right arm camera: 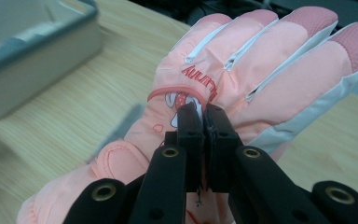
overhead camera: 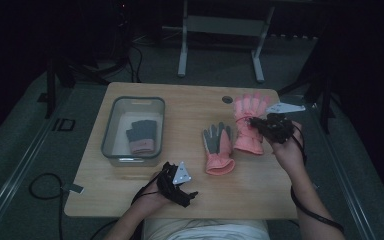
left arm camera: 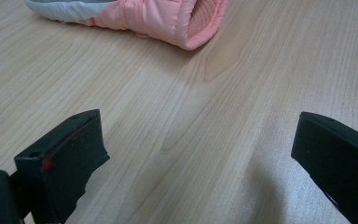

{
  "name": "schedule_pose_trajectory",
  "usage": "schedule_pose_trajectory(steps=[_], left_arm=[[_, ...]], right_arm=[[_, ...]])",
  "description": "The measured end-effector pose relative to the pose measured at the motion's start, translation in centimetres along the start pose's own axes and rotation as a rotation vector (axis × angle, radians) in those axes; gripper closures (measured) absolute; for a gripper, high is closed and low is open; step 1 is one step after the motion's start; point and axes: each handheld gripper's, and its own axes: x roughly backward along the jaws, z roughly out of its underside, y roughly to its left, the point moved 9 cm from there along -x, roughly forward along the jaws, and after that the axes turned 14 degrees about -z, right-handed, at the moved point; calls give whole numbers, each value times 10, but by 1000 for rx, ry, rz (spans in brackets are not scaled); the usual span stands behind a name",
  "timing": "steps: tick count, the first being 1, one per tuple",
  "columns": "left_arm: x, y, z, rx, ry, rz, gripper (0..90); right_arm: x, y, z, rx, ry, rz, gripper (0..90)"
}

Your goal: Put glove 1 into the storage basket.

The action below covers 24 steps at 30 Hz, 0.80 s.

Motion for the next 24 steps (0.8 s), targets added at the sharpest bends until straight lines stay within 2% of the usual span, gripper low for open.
schedule_pose_trajectory(steps=[3, 4, 7, 13, 19, 23, 24], left_arm=[[1, 0, 0, 4, -6, -2, 22], [1, 1, 0, 9, -8, -1, 22], [1, 1, 0, 6, -8, -6, 22], [1, 0, -1, 3, -9, -5, 22], [1, 0, 0, -1, -8, -4, 22], [1, 0, 0, -3, -6, -3, 22], [1, 0, 0, -2, -5, -3, 22]], right_arm=[[-3, 8, -7, 3, -4, -18, 866], [-8, 18, -14, 12, -8, -40, 866], [-18, 33, -20, 24, -6, -64, 866], [-38, 53, -15, 15, 30, -117, 866], [-56, 54, 3, -2, 82, -131, 866], [-62, 53, 9, -10, 93, -124, 865], [-71, 49, 19, -24, 118, -117, 865]])
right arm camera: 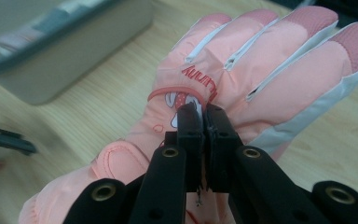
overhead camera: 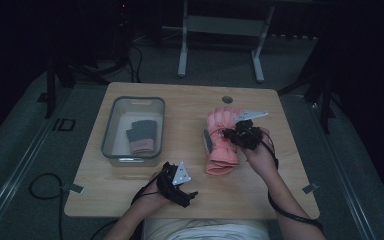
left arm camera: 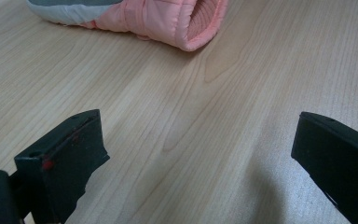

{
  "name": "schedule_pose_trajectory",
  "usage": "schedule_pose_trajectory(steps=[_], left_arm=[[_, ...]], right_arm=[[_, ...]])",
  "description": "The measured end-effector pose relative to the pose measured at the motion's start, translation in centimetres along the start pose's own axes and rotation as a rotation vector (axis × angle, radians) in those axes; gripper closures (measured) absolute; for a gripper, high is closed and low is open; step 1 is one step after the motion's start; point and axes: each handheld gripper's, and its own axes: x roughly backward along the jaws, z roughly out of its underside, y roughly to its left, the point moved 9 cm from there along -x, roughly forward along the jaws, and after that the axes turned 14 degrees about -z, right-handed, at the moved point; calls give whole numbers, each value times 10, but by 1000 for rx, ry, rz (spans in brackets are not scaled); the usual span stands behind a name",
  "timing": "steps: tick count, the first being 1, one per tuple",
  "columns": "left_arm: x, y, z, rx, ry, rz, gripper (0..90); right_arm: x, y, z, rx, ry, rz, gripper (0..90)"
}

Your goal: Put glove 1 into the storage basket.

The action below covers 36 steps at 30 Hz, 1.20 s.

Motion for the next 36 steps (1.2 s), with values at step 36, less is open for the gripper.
schedule_pose_trajectory(steps=[36], left_arm=[[5, -2, -26, 2, -60, -11, 22]], right_arm=[[-16, -22, 21, -6, -17, -3, 513]])
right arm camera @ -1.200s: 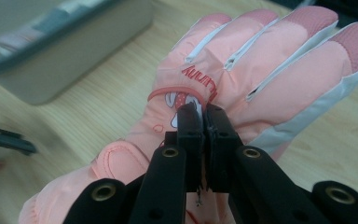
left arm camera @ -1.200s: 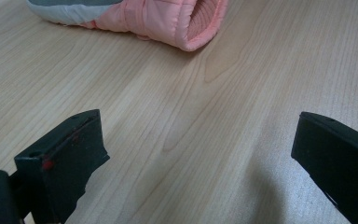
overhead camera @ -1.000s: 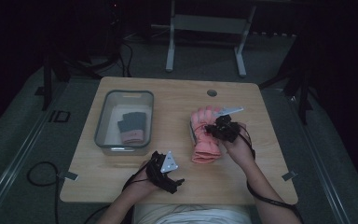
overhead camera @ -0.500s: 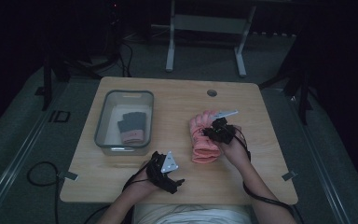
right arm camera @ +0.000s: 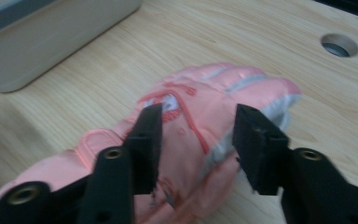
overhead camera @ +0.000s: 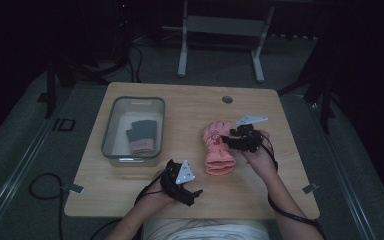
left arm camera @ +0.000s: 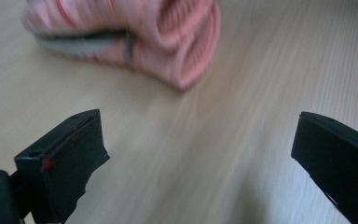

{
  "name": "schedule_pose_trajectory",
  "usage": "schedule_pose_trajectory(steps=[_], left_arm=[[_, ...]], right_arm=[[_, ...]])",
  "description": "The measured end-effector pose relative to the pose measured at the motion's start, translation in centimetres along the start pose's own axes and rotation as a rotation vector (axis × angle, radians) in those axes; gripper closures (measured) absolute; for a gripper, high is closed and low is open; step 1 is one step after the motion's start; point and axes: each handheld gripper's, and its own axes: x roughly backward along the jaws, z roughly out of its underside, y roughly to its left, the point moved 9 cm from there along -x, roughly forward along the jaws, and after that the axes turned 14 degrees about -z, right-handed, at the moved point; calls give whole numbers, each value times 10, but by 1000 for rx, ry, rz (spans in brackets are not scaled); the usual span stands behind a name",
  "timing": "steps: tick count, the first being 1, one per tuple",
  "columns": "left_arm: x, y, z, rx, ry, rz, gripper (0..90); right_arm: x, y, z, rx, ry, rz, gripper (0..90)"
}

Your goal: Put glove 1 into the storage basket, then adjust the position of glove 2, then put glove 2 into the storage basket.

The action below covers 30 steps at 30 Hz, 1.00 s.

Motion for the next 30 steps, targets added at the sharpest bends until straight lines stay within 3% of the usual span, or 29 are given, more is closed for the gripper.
schedule_pose_trajectory(steps=[3, 5, 11, 15, 17, 22, 24, 26, 28, 29, 30], left_arm=[[1, 6, -12, 14, -26, -22, 28], [0, 18, -31, 48, -42, -49, 37], [-6, 35, -59, 57, -26, -75, 41], [-12, 42, -69, 77, -15, -86, 41], [-19, 53, -77, 109, -10, -101, 50], [-29, 65, -81, 146, 14, -120, 53], [-52, 80, -75, 211, 93, -147, 61], [-65, 84, -68, 261, 143, -135, 61], [-79, 84, -59, 296, 204, -111, 61], [-79, 84, -59, 296, 204, -111, 61], [-92, 81, -52, 325, 255, -96, 61]], right_arm=[[3, -2, 0, -14, -4, 9, 501], [4, -5, 0, -41, -7, 7, 525], [4, -10, 5, -65, -4, 5, 498], [1, -12, 11, -64, 12, 8, 486], [-2, -14, 15, -70, 22, 8, 478], [-5, -17, 19, -85, 31, 7, 468], [-7, -20, 25, -104, 39, 4, 451], [-8, -22, 29, -116, 45, -4, 430], [-11, -24, 33, -139, 58, -21, 418], [-11, -24, 33, -139, 58, -21, 418], [-13, -27, 36, -158, 61, -35, 407]])
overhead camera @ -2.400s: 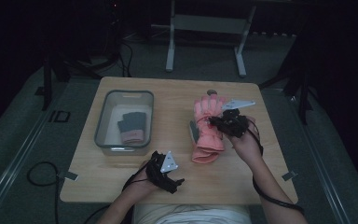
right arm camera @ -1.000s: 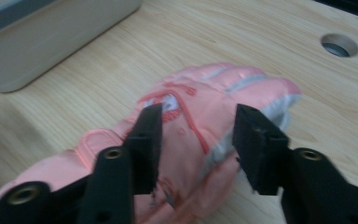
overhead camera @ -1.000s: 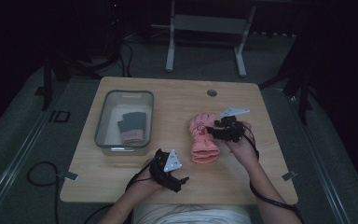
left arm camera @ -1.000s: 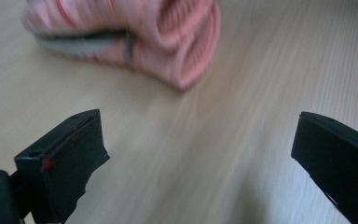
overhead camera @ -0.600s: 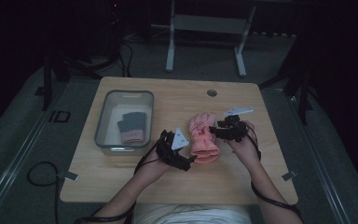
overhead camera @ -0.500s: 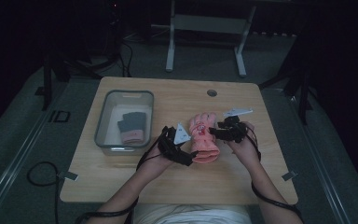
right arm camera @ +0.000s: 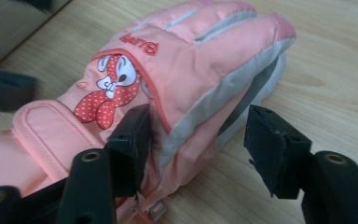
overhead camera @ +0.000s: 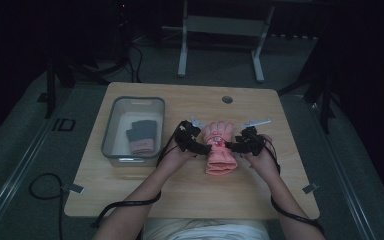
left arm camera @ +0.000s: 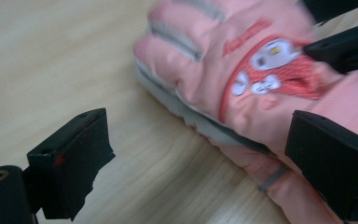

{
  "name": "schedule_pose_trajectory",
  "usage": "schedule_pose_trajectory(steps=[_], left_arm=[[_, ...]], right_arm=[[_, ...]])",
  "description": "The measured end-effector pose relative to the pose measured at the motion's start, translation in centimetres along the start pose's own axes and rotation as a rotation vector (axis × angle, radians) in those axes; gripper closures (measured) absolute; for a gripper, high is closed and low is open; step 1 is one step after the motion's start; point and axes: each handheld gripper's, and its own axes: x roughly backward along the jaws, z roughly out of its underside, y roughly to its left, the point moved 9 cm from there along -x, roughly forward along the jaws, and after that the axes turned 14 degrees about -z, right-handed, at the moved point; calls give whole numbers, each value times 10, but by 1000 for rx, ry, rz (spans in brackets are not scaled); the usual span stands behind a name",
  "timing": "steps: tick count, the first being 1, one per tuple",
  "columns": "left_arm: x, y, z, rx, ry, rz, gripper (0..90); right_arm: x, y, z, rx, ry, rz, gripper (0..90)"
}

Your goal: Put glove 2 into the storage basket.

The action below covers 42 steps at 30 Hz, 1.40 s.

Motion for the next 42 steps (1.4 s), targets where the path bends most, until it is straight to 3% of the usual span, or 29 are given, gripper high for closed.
schedule_pose_trajectory(steps=[4, 6, 11, 13, 14, 17, 19, 20, 22, 23, 25, 28, 34, 38, 40, 41, 42], left_arm=[[-9, -1, 3, 24, 30, 8, 99], [-20, -3, 10, 87, 85, 70, 114], [-28, -8, 15, 121, 112, 111, 137], [-29, -10, 15, 146, 116, 154, 223], [-30, -14, 14, 171, 121, 212, 272], [-34, -18, 13, 194, 139, 283, 378], [-36, -19, 13, 205, 146, 302, 399], [-37, -20, 12, 210, 140, 338, 423], [-37, -20, 12, 210, 140, 338, 459], [-38, -22, 12, 208, 128, 367, 459], [-36, -24, 11, 191, 108, 364, 626], [-30, -25, 8, 174, 91, 338, 724], [-19, -26, 1, 133, 77, 306, 757], [-1, -20, -7, 95, 64, 284, 759], [-1, -20, -7, 95, 64, 284, 759], [14, -12, -12, 71, 59, 266, 759], [19, -9, -14, 72, 53, 262, 759]], right_arm=[[-3, -3, 3, -12, 21, -10, 406], [-7, -6, 7, -41, 35, -47, 404], [-15, -9, 11, -99, 57, -103, 412], [-19, -7, 13, -111, 67, -139, 491], [-19, -7, 13, -109, 73, -142, 518], [-21, -7, 13, -125, 91, -155, 541], [-22, -8, 14, -146, 95, -169, 553], [-22, -8, 14, -151, 93, -174, 568], [-23, -8, 14, -150, 93, -174, 568], [-23, -8, 14, -150, 93, -174, 589], [-24, -5, 13, -132, 79, -145, 664], [-23, -1, 11, -123, 50, -117, 699], [-15, 4, 7, -117, 3, -110, 715], [-6, 16, -4, -71, -16, -93, 718], [-5, 18, -6, -65, -19, -94, 718], [-2, 25, -13, -51, -27, -101, 718], [-1, 29, -16, -42, -30, -104, 718]])
